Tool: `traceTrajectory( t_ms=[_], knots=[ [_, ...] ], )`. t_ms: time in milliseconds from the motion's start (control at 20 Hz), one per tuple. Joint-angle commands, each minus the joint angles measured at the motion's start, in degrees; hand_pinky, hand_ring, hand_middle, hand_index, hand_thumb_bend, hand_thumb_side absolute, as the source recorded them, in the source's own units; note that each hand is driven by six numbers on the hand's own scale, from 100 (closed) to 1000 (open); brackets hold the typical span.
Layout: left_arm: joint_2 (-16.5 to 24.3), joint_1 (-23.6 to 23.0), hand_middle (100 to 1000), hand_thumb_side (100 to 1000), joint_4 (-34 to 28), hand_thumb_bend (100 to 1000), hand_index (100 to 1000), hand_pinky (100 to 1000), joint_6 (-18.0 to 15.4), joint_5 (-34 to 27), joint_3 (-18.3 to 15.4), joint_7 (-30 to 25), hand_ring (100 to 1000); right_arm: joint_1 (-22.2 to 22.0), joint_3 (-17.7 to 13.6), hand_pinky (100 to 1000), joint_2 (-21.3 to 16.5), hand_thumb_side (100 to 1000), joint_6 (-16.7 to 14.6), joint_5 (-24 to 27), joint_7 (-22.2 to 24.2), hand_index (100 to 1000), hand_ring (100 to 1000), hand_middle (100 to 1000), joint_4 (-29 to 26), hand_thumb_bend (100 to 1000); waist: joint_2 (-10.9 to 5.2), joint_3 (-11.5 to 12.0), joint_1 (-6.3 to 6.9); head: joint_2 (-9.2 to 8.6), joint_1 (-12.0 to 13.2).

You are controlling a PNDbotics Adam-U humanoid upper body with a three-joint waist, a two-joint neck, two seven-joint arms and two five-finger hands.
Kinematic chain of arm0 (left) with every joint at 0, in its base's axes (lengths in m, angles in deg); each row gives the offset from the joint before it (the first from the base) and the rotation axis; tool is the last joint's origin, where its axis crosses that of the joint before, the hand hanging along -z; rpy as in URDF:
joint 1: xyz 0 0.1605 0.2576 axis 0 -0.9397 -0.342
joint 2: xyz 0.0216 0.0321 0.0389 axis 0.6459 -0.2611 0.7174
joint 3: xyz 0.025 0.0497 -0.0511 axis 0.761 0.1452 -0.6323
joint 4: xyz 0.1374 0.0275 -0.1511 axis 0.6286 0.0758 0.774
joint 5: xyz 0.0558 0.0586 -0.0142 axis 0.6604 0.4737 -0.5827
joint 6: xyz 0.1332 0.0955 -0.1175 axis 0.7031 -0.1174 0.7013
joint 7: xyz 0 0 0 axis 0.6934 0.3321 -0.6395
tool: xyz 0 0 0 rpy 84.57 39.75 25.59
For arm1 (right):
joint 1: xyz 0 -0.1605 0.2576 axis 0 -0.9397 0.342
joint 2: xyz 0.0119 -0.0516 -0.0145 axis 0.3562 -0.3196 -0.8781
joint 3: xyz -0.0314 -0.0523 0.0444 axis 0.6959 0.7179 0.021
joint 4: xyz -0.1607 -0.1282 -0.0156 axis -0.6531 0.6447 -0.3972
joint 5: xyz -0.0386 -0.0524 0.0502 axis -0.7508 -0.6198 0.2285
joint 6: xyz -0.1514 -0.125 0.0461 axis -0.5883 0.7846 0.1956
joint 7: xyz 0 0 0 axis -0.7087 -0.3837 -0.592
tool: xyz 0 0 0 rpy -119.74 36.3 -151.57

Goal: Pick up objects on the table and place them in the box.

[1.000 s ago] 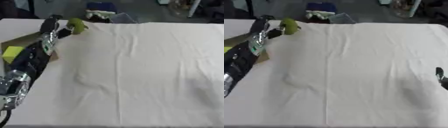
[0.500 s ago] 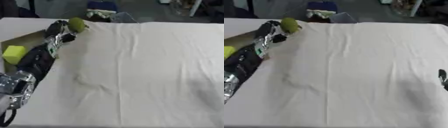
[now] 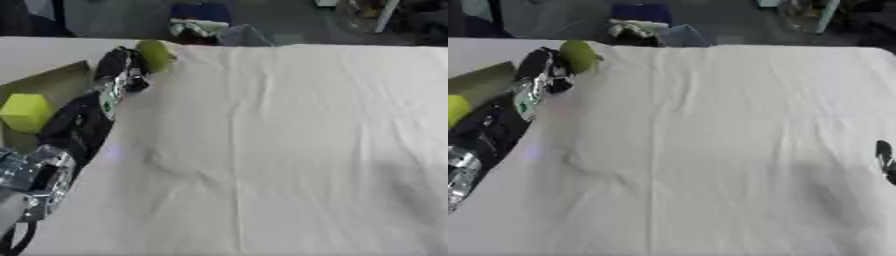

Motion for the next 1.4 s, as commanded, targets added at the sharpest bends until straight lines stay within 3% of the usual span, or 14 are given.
traceTrajectory(
  t_ms=[50, 250, 550, 600, 650, 700, 750, 800, 900, 1100, 1200, 1300, 1350, 1400],
  knots=[
    [1.3, 0.8, 403, 343, -2.1, 100, 494, 535, -1.3, -2.4, -0.7, 2.8, 335, 0.9, -0.3, 736, -0.8, 297, -0.2, 0.4, -0.1, 892, 980, 599, -1.3, 331, -0.79, -0.1, 0.04, -0.6, 0.1],
    [2.1, 0.8, 322, 411, -3.9, 100, 414, 502, -3.7, -7.2, -0.9, 4.5, 268, 0.8, -0.4, 736, -0.8, 297, -0.2, 0.4, -0.1, 892, 980, 599, -1.3, 330, -0.9, 0.1, 0.04, -0.56, -0.1],
    [4.3, 0.7, 322, 411, -6.9, 100, 415, 510, -5.5, -12.5, -0.6, 2.1, 267, 0.5, -0.5, 736, -0.9, 296, -0.2, 0.3, -0.2, 892, 980, 599, -1.2, 328, -1.26, 0.7, 0.09, -0.44, -0.6],
    [4.5, 0.7, 510, 253, -7.1, 100, 600, 569, -5.4, -12.6, -0.5, 2.0, 431, 0.5, -0.5, 736, -0.9, 296, -0.2, 0.3, -0.2, 892, 980, 599, -1.2, 327, -1.27, 0.8, 0.07, -0.52, -0.6],
    [4.7, 0.7, 612, 330, -7.2, 100, 712, 631, -5.2, -12.4, -0.4, 2.2, 520, 0.6, -0.5, 736, -0.8, 296, -0.2, 0.3, -0.2, 892, 980, 599, -1.2, 325, -1.23, 0.7, 0.03, -0.67, -0.6],
    [4.8, 0.8, 667, 418, -7.3, 100, 761, 661, -5.3, -11.9, -0.3, 2.6, 562, 0.6, -0.5, 736, -0.8, 296, -0.2, 0.3, -0.2, 892, 980, 599, -1.2, 325, -1.14, 0.6, -0.01, -0.84, -0.6],
    [4.8, 0.9, 707, 479, -7.3, 161, 795, 684, -5.5, -11.3, -0.3, 2.9, 595, 0.7, -0.5, 736, -0.7, 295, -0.2, 0.4, -0.2, 892, 981, 599, -1.2, 326, -0.99, 0.5, -0.05, -1.03, -0.5],
    [4.8, 1.0, 763, 577, -7.3, 304, 836, 714, -6.0, -11.1, -0.5, 3.2, 653, 0.9, -0.4, 736, -0.5, 295, -0.3, 0.4, -0.2, 892, 981, 599, -1.2, 325, -0.78, 0.2, -0.08, -1.26, -0.4],
    [5.3, 1.3, 808, 665, -6.6, 418, 863, 733, -5.9, -10.3, -0.7, 4.3, 709, 1.4, -0.2, 735, -0.1, 295, -0.4, 0.5, 0.0, 892, 981, 598, -1.4, 324, -0.18, -0.6, -0.06, -1.9, 0.1],
    [6.4, 2.2, 834, 717, -4.6, 481, 879, 748, -4.4, -8.5, -1.3, 5.7, 739, 2.8, 0.0, 735, 1.0, 295, -0.7, 0.7, 0.2, 892, 982, 598, -2.0, 323, 1.47, -2.6, 0.17, -3.68, 1.5],
    [6.6, 2.3, 843, 660, -3.5, 397, 890, 743, -2.8, -7.0, -1.1, 5.3, 736, 3.2, 0.0, 735, 1.4, 295, -0.7, 0.7, 0.2, 892, 982, 597, -2.2, 322, 2.09, -3.3, 0.28, -4.24, 2.1],
    [6.5, 2.1, 776, 407, -2.3, 134, 845, 685, -0.7, -5.3, -1.0, 4.4, 655, 3.5, 0.0, 735, 1.6, 295, -0.7, 0.7, 0.2, 892, 982, 597, -2.4, 320, 2.43, -3.7, 0.3, -4.43, 2.5],
    [6.4, 2.0, 694, 221, -1.9, 100, 788, 624, 0.4, -4.5, -1.0, 4.0, 577, 3.5, -0.1, 735, 1.7, 295, -0.7, 0.7, 0.2, 892, 982, 597, -2.5, 319, 2.53, -3.9, 0.29, -4.43, 2.6],
    [6.3, 1.9, 642, 151, -1.6, 100, 756, 592, 1.2, -3.8, -1.0, 3.6, 536, 3.6, -0.1, 735, 1.8, 295, -0.6, 0.7, 0.2, 892, 982, 597, -2.5, 318, 2.57, -3.9, 0.29, -4.41, 2.7]
  ],
)
